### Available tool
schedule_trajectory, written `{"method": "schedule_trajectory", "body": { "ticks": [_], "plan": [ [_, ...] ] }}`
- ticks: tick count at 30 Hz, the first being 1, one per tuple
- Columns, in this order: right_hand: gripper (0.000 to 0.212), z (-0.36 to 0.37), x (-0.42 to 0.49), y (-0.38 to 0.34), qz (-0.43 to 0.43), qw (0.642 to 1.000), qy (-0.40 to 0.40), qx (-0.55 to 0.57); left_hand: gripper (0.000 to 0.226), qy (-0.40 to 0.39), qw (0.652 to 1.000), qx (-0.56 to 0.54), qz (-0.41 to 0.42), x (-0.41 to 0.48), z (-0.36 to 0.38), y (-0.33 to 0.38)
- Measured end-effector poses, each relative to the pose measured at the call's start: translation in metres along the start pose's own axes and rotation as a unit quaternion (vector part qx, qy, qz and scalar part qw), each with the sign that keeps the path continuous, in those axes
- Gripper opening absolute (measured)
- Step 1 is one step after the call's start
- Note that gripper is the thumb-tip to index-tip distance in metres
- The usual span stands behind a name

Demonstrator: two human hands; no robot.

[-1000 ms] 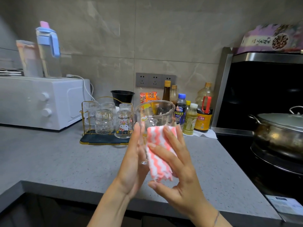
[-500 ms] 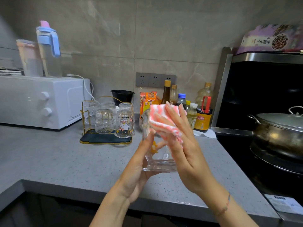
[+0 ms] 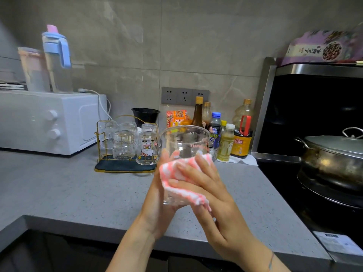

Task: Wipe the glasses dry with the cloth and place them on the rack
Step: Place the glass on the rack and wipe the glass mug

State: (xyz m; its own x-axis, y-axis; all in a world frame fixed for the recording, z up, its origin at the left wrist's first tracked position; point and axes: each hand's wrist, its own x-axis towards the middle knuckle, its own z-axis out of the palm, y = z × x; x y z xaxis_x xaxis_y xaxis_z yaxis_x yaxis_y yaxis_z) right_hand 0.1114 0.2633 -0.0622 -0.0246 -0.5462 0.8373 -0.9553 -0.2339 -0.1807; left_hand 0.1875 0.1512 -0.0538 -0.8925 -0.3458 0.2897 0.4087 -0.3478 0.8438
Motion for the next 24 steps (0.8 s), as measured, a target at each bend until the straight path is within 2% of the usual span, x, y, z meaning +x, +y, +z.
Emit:
{"method": "schedule_trajectory", "body": {
  "ticks": [2, 5, 9, 17, 20, 24],
  "plan": [
    [0.044, -0.003, 0.011, 0.002, 0.008, 1.0, 0.017, 0.013, 0.063, 0.01, 1.0, 0.004, 0.012, 0.001, -0.002, -0.004],
    [0.049, -0.011, 0.026, 0.008, 0.038, 0.998, 0.047, 0.032, 0.048, -0.003, 0.999, -0.047, -0.007, -0.002, 0.001, -0.006],
    [0.044, -0.005, 0.031, 0.008, 0.048, 0.995, 0.058, 0.059, 0.051, -0.01, 0.996, -0.091, -0.019, -0.003, 0.0, -0.008],
    [0.046, 0.008, 0.004, -0.002, 0.045, 0.995, 0.022, 0.087, 0.066, -0.002, 0.998, -0.059, -0.003, 0.002, -0.009, -0.003],
    [0.046, 0.013, -0.011, -0.004, 0.036, 0.995, 0.006, 0.089, 0.087, -0.012, 0.997, -0.07, -0.009, 0.004, -0.01, -0.003],
    [0.042, 0.012, -0.011, -0.003, 0.017, 0.997, 0.008, 0.074, 0.095, -0.011, 0.998, -0.064, -0.02, 0.005, -0.01, -0.004]
  ]
}}
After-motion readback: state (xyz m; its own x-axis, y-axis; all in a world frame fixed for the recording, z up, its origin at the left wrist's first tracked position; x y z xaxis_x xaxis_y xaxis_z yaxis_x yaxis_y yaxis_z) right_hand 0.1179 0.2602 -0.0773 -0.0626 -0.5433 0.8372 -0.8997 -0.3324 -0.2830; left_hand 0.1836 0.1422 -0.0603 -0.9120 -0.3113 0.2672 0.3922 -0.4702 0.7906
